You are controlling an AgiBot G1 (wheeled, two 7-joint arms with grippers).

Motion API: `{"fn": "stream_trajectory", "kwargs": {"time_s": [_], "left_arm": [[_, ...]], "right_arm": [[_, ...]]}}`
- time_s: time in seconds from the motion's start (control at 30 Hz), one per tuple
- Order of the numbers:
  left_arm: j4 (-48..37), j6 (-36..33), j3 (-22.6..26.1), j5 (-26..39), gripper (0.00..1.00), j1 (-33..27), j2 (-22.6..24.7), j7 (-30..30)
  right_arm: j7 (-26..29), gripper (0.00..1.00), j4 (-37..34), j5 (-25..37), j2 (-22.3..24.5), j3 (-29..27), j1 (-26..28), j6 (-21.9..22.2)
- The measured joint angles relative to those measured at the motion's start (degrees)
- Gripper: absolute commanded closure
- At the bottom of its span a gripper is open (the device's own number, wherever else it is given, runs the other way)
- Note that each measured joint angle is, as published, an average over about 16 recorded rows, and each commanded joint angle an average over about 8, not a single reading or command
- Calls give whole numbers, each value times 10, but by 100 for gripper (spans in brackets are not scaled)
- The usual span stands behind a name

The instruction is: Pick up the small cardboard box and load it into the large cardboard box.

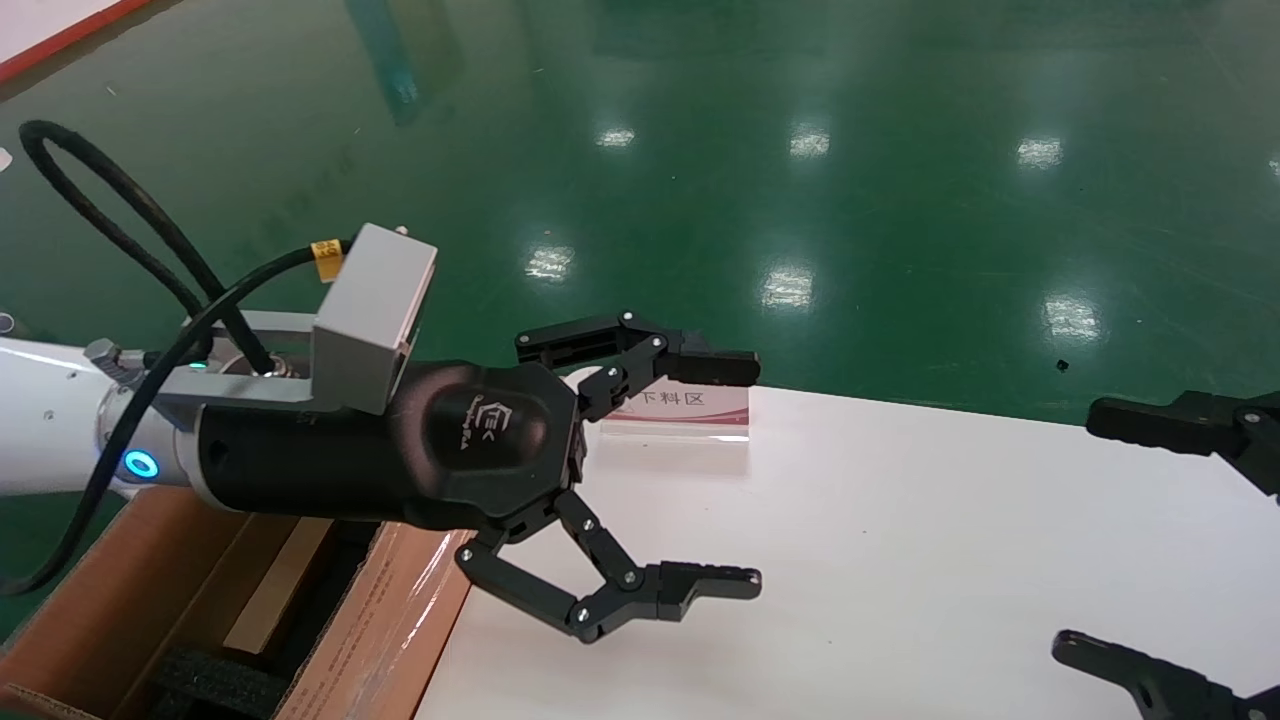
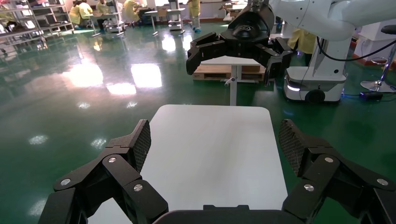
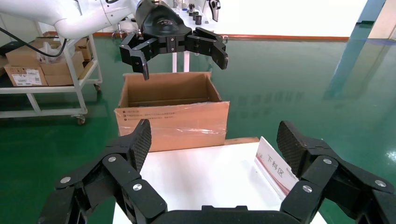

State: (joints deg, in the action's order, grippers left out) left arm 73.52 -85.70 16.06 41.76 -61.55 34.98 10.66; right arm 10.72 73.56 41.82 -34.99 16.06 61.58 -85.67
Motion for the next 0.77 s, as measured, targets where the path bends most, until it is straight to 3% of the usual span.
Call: {"fn": "stream_trajectory", "kwargs": {"time_s": [0.77], "left_arm": [[0, 0, 0, 0, 0, 0, 0, 0]], "right_arm": [[0, 0, 0, 0, 0, -1, 0, 0]]}}
